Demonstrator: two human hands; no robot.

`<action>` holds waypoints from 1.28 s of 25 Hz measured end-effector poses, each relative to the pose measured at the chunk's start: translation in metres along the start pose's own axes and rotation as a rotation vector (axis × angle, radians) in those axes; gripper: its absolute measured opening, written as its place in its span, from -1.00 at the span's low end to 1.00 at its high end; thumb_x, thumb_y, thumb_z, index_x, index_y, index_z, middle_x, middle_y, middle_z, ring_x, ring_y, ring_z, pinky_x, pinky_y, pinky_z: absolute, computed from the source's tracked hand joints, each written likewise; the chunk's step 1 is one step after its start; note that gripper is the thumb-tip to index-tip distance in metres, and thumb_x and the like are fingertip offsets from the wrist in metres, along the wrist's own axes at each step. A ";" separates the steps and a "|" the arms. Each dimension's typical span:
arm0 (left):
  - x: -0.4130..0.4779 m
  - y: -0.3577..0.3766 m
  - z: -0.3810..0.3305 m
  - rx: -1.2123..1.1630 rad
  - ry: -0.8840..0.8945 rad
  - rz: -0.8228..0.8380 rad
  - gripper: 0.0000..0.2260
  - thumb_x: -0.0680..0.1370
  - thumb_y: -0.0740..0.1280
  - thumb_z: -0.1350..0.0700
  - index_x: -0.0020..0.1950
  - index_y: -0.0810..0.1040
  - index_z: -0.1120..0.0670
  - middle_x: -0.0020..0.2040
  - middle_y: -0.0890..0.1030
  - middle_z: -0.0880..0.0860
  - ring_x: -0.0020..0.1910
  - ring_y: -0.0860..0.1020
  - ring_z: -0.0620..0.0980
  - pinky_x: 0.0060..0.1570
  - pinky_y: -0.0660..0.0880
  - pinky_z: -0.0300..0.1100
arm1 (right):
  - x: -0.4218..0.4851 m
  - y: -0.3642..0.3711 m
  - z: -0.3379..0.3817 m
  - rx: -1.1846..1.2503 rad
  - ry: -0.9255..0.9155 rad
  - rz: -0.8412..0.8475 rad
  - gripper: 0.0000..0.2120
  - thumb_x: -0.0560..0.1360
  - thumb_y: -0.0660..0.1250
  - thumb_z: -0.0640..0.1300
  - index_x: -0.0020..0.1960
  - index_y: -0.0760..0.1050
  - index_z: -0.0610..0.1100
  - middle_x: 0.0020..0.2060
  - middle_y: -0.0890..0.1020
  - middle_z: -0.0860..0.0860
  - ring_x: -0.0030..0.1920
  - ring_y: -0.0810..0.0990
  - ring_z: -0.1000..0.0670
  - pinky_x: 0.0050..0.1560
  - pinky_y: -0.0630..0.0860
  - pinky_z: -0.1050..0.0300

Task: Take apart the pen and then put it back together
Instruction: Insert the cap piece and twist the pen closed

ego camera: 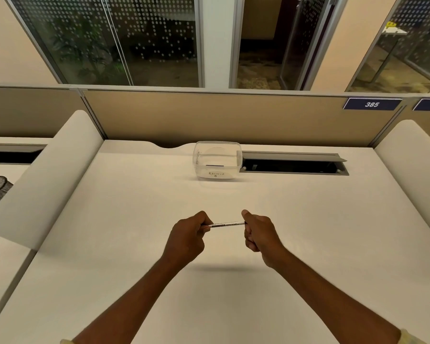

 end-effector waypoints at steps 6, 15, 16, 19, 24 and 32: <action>0.002 -0.004 0.018 -0.036 -0.056 0.006 -0.78 0.64 0.31 0.24 -0.09 0.53 -0.07 -0.36 0.54 -0.23 -0.36 0.41 -0.08 -0.28 0.39 -0.12 | 0.003 -0.009 0.000 -0.236 -0.091 0.170 -0.60 0.68 0.28 0.13 -0.17 0.53 -0.13 -0.34 0.55 -0.01 -0.39 0.46 -0.01 -0.38 0.29 0.18; 0.009 -0.006 0.012 -0.056 -0.036 0.010 -0.80 0.64 0.31 0.25 -0.08 0.55 -0.04 -0.36 0.53 -0.24 -0.36 0.40 -0.05 -0.29 0.38 -0.12 | 0.007 -0.001 0.007 -0.142 -0.034 0.099 -0.45 0.64 0.31 0.26 -0.34 0.38 -0.10 -0.51 0.43 0.02 -0.53 0.34 -0.02 -0.49 0.28 0.20; 0.010 -0.008 0.014 -0.061 -0.043 0.005 -0.79 0.64 0.31 0.26 -0.09 0.55 -0.04 -0.36 0.54 -0.24 -0.36 0.40 -0.05 -0.29 0.38 -0.12 | 0.007 -0.003 0.007 -0.188 -0.060 0.135 -0.47 0.65 0.30 0.25 -0.29 0.45 -0.13 -0.46 0.49 -0.01 -0.48 0.42 -0.03 -0.45 0.32 0.20; 0.010 -0.011 0.020 -0.081 -0.057 -0.013 -0.78 0.63 0.32 0.28 -0.11 0.54 -0.03 -0.36 0.54 -0.22 -0.38 0.38 -0.07 -0.30 0.36 -0.13 | 0.008 -0.009 0.005 -0.230 -0.169 0.174 -0.72 0.68 0.32 -0.03 -0.07 0.54 -0.23 -0.29 0.61 -0.03 -0.32 0.54 -0.04 -0.34 0.35 0.16; 0.005 -0.008 0.014 -0.100 -0.035 0.000 -0.77 0.62 0.31 0.32 -0.12 0.55 0.00 -0.40 0.50 -0.16 -0.38 0.37 -0.07 -0.31 0.33 -0.19 | 0.002 -0.003 0.007 -0.126 -0.174 0.117 -0.65 0.69 0.28 -0.14 -0.25 0.41 -0.21 -0.42 0.43 -0.09 -0.45 0.32 -0.03 -0.42 0.26 0.16; -0.001 -0.006 0.008 -0.029 0.010 -0.031 -0.80 0.63 0.32 0.27 -0.08 0.55 -0.03 -0.42 0.47 -0.18 -0.37 0.40 -0.07 -0.29 0.39 -0.12 | -0.006 -0.001 0.009 0.000 0.114 0.127 -0.54 0.67 0.26 0.06 -0.31 0.16 -0.02 -0.45 0.18 0.03 -0.44 0.07 -0.01 -0.45 0.03 0.17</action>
Point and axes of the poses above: each hand's wrist, its own x-axis towards the middle knuckle, its own y-axis out of the palm, z = x × y, the point moved 2 cm from there along x, towards the middle knuckle
